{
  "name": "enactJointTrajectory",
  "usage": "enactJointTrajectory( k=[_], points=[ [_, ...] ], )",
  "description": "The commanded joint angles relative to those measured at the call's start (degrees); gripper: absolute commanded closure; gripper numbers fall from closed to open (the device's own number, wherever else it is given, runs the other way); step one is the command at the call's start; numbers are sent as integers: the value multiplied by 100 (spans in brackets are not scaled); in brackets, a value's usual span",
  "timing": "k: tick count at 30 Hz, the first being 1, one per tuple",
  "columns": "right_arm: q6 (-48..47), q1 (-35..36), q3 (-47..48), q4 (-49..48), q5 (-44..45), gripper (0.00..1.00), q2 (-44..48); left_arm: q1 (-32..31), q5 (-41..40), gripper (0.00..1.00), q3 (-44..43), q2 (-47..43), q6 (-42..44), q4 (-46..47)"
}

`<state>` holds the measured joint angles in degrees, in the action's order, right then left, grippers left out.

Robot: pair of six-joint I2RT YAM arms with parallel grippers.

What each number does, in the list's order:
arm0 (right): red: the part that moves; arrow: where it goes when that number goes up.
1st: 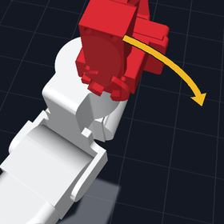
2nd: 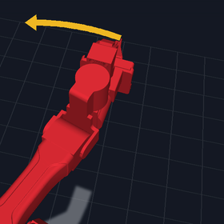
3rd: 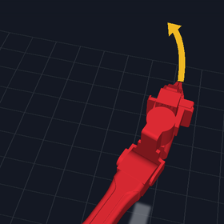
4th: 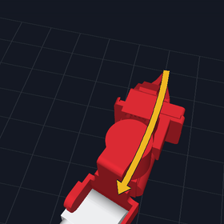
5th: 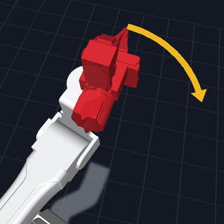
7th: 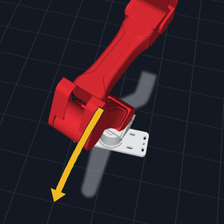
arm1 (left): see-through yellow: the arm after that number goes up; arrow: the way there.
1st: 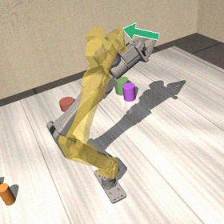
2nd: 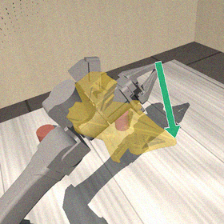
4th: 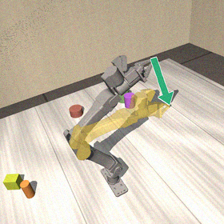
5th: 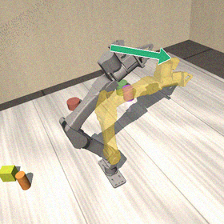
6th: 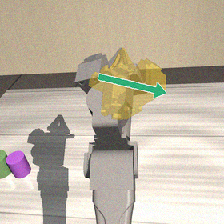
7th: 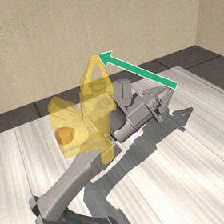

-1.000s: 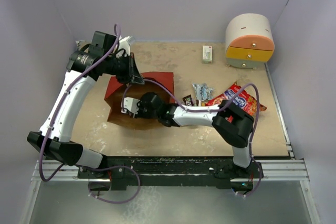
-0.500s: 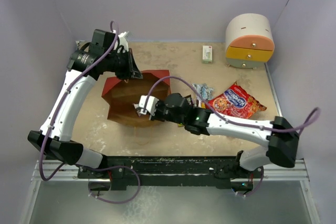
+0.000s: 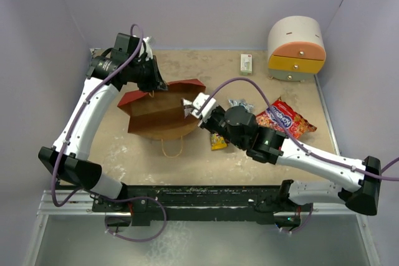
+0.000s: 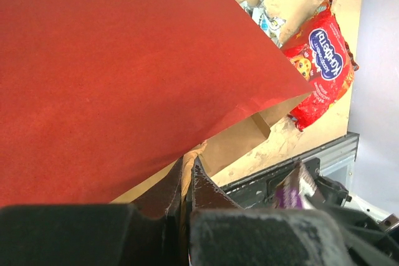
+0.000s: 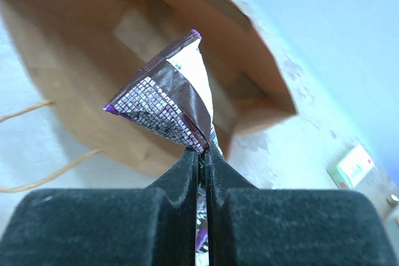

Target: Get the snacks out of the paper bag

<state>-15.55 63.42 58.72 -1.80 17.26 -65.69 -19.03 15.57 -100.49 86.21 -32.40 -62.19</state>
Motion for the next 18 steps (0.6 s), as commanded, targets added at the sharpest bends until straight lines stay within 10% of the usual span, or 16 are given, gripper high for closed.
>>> enactJointTrajectory(
  k=[1, 18],
  points=[
    [340, -460, 333, 103, 910, 100, 154, 39, -220, 100, -146, -115, -148, 165],
    [2746, -3242, -440, 542, 405, 100, -713, 94, 519, 100, -267, -263, -63, 67]
  ],
)
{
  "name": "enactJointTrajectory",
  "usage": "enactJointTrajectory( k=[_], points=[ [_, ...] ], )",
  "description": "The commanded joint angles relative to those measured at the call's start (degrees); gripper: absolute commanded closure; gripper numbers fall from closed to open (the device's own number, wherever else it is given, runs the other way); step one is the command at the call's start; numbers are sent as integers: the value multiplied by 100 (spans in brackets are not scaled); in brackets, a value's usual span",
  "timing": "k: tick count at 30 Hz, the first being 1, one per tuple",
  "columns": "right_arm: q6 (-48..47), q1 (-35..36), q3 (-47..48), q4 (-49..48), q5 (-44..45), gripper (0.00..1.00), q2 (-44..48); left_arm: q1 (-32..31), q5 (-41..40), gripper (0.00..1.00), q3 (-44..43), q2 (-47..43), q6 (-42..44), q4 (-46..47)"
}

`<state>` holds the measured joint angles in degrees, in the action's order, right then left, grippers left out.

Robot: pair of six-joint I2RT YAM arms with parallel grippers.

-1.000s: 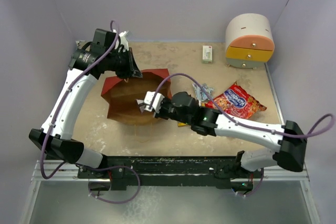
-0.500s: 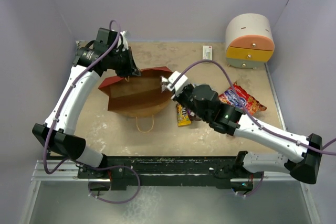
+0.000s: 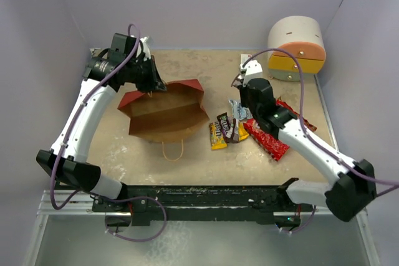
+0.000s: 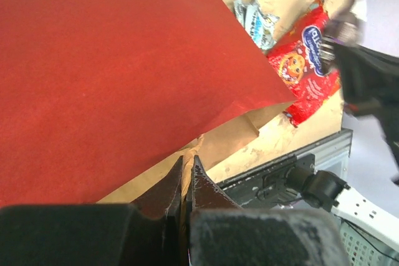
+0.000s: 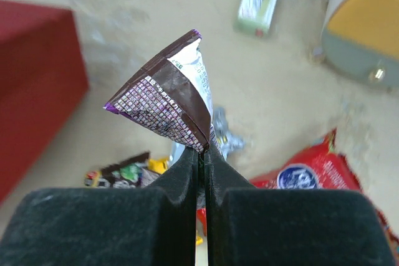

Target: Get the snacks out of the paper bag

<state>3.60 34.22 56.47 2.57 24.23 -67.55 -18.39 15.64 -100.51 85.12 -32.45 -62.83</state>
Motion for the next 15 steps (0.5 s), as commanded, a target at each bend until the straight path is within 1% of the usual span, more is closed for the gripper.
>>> enactJointTrajectory(
  k=[1, 5, 8, 11, 15],
  points=[
    [946, -373, -283, 36, -332, 100, -686, 33, 644, 100, -321, -114, -86, 130],
    [1395, -498, -748, -469, -436, 99, -1149, 31, 1232, 100, -482, -4, -348, 264],
    [1600, -609, -963, -765, -566, 97, -1381, 37, 1841, 100, -549, 30, -740, 594],
    [1631, -643, -1051, -873, -521, 97, -1531, 34, 2338, 100, -579, 56, -1212, 1021],
    [1523, -686, -1110, -986, -353, 95, -1527, 31, 2640, 100, -682, 94, -1759, 1434]
  ],
)
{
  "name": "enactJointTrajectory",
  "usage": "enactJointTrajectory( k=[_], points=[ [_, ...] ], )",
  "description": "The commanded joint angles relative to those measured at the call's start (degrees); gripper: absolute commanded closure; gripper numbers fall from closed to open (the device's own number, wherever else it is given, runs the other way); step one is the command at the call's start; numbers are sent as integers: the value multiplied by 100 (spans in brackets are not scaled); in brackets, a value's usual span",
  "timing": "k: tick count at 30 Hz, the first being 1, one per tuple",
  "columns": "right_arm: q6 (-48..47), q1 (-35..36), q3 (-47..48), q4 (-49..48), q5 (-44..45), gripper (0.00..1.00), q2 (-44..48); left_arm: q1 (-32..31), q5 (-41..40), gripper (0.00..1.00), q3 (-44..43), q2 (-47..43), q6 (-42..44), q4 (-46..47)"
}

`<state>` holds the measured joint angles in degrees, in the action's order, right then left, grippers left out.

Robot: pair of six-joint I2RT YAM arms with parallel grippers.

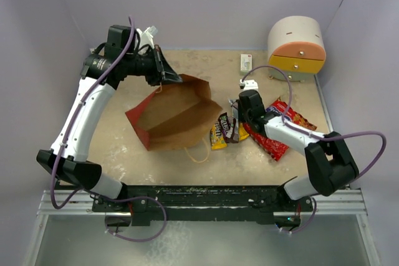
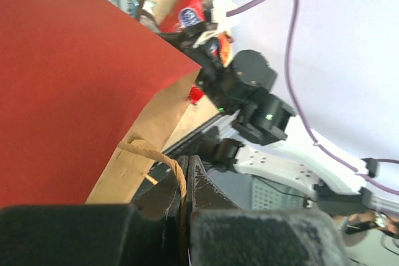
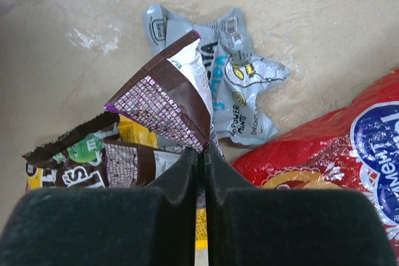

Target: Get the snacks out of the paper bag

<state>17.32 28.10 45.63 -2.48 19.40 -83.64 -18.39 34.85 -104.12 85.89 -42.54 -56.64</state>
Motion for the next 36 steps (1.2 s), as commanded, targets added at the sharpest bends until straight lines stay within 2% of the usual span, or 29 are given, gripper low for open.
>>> enactJointTrajectory(
  k=[1, 7, 10, 14, 21, 23, 27, 31, 34, 36],
  points=[
    [137, -110, -27, -534, 108, 94, 84, 29, 790, 100, -306, 26, -883, 918],
    [-46, -195, 300, -502, 78, 91, -133, 165, 762, 100, -108, 61, -964, 1127],
    [-125, -220, 406, -454, 169, 89, -272, 415, 522, 100, 404, -67, -740, 1048],
    [-158, -249, 437, -345, 192, 81, -381, 788, 270, 100, 964, -97, -367, 804],
    [-304, -252, 516, -355, -31, 77, -342, 1117, -1020, 100, 541, 86, 723, -342],
    [-357, -253, 578, -340, -201, 74, -298, 1136, -1265, 91, 331, 90, 913, -477],
    [-410, -253, 766, -115, -477, 66, -266, 1145, -1685, 68, -126, 217, 1205, -798],
    [-551, -253, 981, 219, -746, 49, -8, 1145, -2223, 39, -356, 154, 1367, -1071],
    [-566, -252, 1402, 783, -867, 40, 236, 1145, -2616, 18, -434, -66, 1464, -1223],
    [-543, -252, 1718, 1235, -762, 26, 441, 1145, -2798, 1, -447, -208, 1523, -1276]
  ],
)
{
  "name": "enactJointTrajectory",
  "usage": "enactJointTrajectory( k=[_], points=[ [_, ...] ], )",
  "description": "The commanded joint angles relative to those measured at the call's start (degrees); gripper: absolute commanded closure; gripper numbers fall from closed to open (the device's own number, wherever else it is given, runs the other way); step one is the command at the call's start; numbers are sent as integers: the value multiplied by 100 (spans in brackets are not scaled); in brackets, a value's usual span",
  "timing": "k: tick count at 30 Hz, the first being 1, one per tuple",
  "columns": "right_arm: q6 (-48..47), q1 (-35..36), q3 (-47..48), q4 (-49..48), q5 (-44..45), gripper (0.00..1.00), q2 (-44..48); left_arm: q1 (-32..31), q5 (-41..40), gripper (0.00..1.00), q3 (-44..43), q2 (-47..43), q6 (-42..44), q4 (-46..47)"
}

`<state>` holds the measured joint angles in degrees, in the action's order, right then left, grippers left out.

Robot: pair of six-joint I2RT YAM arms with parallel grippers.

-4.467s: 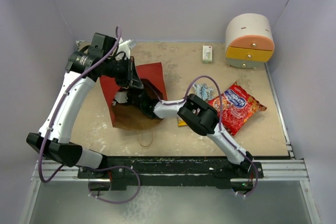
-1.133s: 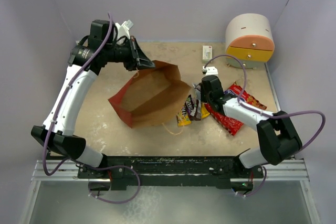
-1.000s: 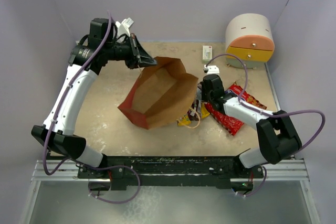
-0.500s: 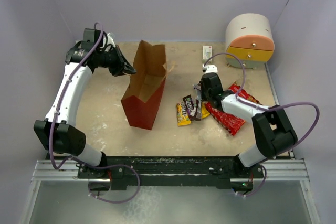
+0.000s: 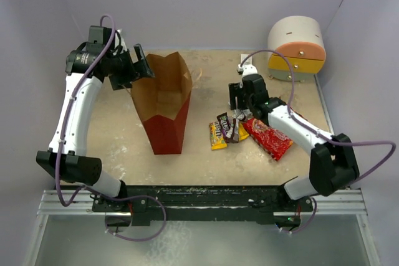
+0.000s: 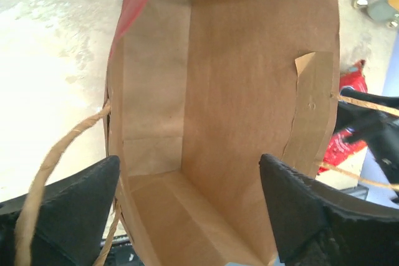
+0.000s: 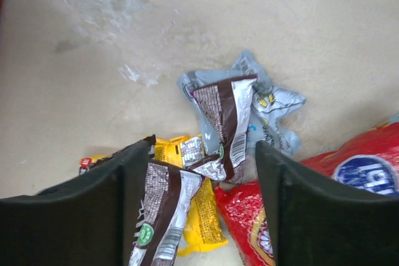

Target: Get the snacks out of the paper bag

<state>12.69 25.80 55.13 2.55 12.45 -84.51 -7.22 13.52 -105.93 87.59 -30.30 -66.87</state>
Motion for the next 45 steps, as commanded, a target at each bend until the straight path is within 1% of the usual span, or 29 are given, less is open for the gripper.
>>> enactJointTrajectory(
  k=[1, 2, 3, 5, 7, 10, 13, 16, 19, 22, 25, 28, 31, 34, 39, 45],
  points=[
    [-32, -24, 892, 888, -19, 17, 651, 28, -769, 1, -250, -452, 309, -280],
    [94, -23, 988, 1100, -53, 5, 803, 24, -904, 1, -240, -520, 322, -320],
    [235, -23, 1076, 1218, -187, 0, 948, 27, -1044, 1, -244, -575, 330, -371],
    [371, -29, 1315, 1575, -290, 0, 1230, 28, -1304, 1, -278, -678, 342, -510],
    [310, -28, 1663, 2037, -504, 0, 1405, 28, -1596, 1, -336, -783, 312, -723],
    [285, -28, 2049, 2590, -567, 1, 1592, 28, -1841, 1, -208, -978, 256, -809],
    [284, -24, 2175, 2825, -568, 0, 1866, 28, -2144, 1, -291, -977, 44, -1123],
    [271, -29, 2247, 2949, -450, 1, 2091, 28, -2444, 1, -347, -1199, -3, -1060],
    [269, -27, 2845, 3418, -455, 0, 2172, 28, -2675, 1, -869, -1378, 123, -998],
    [268, -25, 3815, 4023, -462, 1, 2241, 28, -2266, 1, -1367, -1697, 448, -475],
    [323, -23, 4753, 4402, -411, 0, 2374, 28, -1447, 1, -1523, -2056, 854, 260],
    [529, -28, 5549, 4699, -463, 1, 2494, 28, -741, 1, -1733, -2246, 1095, 635],
    [691, -28, 5824, 4810, -432, 0, 2737, 27, -328, 1, -1758, -2395, 1165, 784],
    [1054, -23, 6074, 4990, -478, 1, 2863, 28, -94, 1, -1711, -2494, 1158, 832],
    [1141, -23, 6075, 5033, -308, 1, 3085, 28, -203, 1, -1454, -2670, 1083, 918],
    [1316, -23, 6053, 4981, -140, 0, 2989, 28, -293, 1, -1707, -2467, 960, 717]
  ],
)
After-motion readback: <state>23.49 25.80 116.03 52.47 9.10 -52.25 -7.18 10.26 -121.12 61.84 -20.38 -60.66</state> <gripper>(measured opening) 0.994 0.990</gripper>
